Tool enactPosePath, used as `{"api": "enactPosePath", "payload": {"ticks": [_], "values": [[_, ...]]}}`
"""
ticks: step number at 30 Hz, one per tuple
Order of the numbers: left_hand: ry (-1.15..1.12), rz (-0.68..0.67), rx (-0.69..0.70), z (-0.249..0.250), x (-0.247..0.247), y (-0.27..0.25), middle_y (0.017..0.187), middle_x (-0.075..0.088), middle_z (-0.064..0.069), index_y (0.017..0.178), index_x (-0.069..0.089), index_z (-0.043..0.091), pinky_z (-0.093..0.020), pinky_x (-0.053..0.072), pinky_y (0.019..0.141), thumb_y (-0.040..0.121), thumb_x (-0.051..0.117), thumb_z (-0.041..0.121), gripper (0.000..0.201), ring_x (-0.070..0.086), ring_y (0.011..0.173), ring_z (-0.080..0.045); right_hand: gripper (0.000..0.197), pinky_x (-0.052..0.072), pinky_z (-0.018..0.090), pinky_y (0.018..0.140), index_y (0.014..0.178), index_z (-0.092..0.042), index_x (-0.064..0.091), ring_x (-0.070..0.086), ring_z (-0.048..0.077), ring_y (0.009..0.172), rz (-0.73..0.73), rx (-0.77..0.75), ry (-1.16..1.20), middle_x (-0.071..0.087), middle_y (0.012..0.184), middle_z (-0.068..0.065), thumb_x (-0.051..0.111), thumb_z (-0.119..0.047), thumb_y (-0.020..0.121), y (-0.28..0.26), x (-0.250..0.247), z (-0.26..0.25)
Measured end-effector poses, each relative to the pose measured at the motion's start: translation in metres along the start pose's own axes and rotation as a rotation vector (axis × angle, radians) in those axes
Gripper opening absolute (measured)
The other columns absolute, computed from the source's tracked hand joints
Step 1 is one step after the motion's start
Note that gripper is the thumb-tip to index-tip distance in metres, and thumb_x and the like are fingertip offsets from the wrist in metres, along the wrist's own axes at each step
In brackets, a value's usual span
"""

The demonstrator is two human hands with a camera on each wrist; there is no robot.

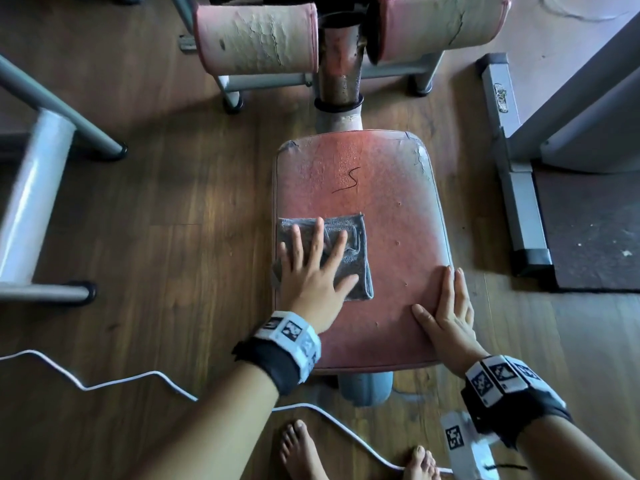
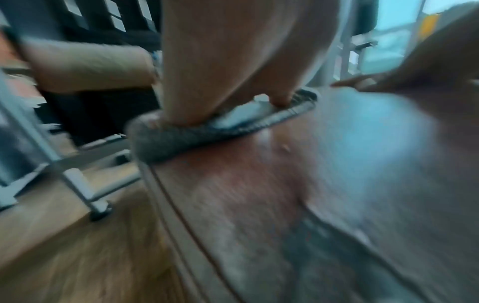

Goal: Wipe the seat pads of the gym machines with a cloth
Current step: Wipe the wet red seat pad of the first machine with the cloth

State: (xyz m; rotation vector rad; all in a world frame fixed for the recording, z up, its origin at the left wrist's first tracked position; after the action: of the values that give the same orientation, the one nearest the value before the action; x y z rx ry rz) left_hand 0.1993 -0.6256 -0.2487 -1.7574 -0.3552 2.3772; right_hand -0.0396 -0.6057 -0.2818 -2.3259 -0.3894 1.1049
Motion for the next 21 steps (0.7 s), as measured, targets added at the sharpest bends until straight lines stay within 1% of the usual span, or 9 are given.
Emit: {"api": "enactPosePath", "payload": {"ticks": [2, 4, 7, 10, 13, 15, 18, 20, 21], "values": [[0.105, 0.016, -0.008, 0.006, 0.009, 0.0, 0.162, -0.014, -0.004, 0.153, 0.003, 0.037, -0.064, 0.001, 0.114, 0.09, 0.019, 0.064, 0.071, -0.015, 0.145, -0.043, 0.088, 0.012, 0.049, 0.116, 0.144, -0.042, -0.022, -0.005, 0.017, 0.146, -0.002, -0.005, 0.004, -0.023, 0.156, -0.015, 0.049, -0.046, 0.093, 0.0, 0.0, 0.0], [0.136, 0.055, 0.034, 0.01, 0.01, 0.001, 0.162, -0.011, -0.005, 0.153, 0.004, 0.038, -0.066, 0.001, 0.113, 0.092, 0.024, 0.061, 0.068, -0.012, 0.145, -0.044, 0.088, 0.012, 0.048, 0.116, 0.144, -0.042, -0.023, -0.006, 0.017, 0.146, -0.006, -0.011, 0.004, -0.024, 0.155, -0.015, 0.049, -0.046, 0.093, 0.0, 0.0, 0.0], [0.162, 0.06, 0.091, 0.009, 0.007, 0.009, 0.162, -0.013, -0.002, 0.152, 0.003, 0.041, -0.066, 0.001, 0.113, 0.093, 0.029, 0.06, 0.067, -0.013, 0.145, -0.044, 0.088, 0.012, 0.047, 0.116, 0.143, -0.043, -0.023, -0.005, 0.017, 0.146, 0.0, -0.018, 0.005, -0.024, 0.155, -0.015, 0.049, -0.046, 0.093, 0.001, 0.001, 0.001], [0.153, 0.045, 0.078, 0.006, 0.003, 0.026, 0.161, -0.017, 0.0, 0.152, -0.001, 0.043, -0.064, -0.004, 0.114, 0.092, 0.027, 0.061, 0.068, -0.015, 0.145, -0.042, 0.088, 0.013, 0.047, 0.116, 0.141, -0.045, -0.025, -0.004, 0.017, 0.146, 0.014, -0.029, 0.002, -0.024, 0.155, -0.016, 0.048, -0.048, 0.092, 0.0, 0.0, 0.0], [0.147, 0.039, 0.053, 0.003, -0.002, 0.046, 0.159, -0.024, 0.001, 0.15, -0.008, 0.044, -0.062, -0.01, 0.114, 0.093, 0.028, 0.062, 0.07, -0.022, 0.144, -0.04, 0.087, 0.014, 0.047, 0.116, 0.139, -0.046, -0.026, -0.003, 0.016, 0.145, 0.019, -0.031, 0.004, -0.024, 0.155, -0.018, 0.047, -0.05, 0.092, -0.001, -0.001, -0.001], [0.146, 0.025, 0.049, 0.001, -0.006, 0.055, 0.158, -0.027, 0.003, 0.149, -0.011, 0.045, -0.061, -0.012, 0.114, 0.093, 0.028, 0.062, 0.07, -0.025, 0.143, -0.038, 0.087, 0.014, 0.047, 0.116, 0.14, -0.046, -0.026, -0.004, 0.016, 0.145, 0.018, -0.03, 0.002, -0.025, 0.154, -0.018, 0.047, -0.051, 0.091, 0.0, -0.001, -0.001], [0.131, 0.02, 0.054, -0.001, -0.008, 0.06, 0.158, -0.027, 0.004, 0.149, -0.01, 0.046, -0.06, -0.012, 0.114, 0.093, 0.027, 0.063, 0.069, -0.026, 0.143, -0.037, 0.088, 0.014, 0.046, 0.116, 0.14, -0.046, -0.026, -0.004, 0.015, 0.146, -0.006, -0.018, 0.009, -0.026, 0.153, -0.02, 0.047, -0.051, 0.092, -0.001, -0.001, -0.002], [0.123, 0.019, 0.061, -0.001, -0.01, 0.06, 0.158, -0.026, 0.005, 0.149, -0.008, 0.047, -0.06, -0.011, 0.114, 0.09, 0.023, 0.064, 0.069, -0.025, 0.144, -0.036, 0.088, 0.013, 0.046, 0.117, 0.144, -0.044, -0.021, -0.002, 0.016, 0.145, -0.013, -0.03, 0.046, -0.022, 0.154, -0.02, 0.05, -0.047, 0.092, -0.003, -0.002, -0.005], [0.119, 0.019, 0.064, -0.001, -0.01, 0.059, 0.158, -0.026, 0.005, 0.149, -0.008, 0.047, -0.06, -0.01, 0.115, 0.09, 0.023, 0.064, 0.069, -0.025, 0.144, -0.036, 0.088, 0.013, 0.045, 0.118, 0.147, -0.042, -0.014, 0.002, 0.016, 0.145, 0.002, -0.049, 0.083, -0.015, 0.156, -0.017, 0.054, -0.042, 0.092, -0.004, -0.006, -0.007]]}}
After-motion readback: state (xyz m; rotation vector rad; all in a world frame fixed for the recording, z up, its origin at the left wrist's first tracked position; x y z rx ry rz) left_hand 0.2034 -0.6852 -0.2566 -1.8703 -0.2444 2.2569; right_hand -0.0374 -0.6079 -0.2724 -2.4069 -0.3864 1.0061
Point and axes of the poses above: each hand's wrist, its own y-axis towards the middle knuckle, its own x-axis out of the palm, z = x × y, the point moved 8 cm from there along y, towards the middle knuckle
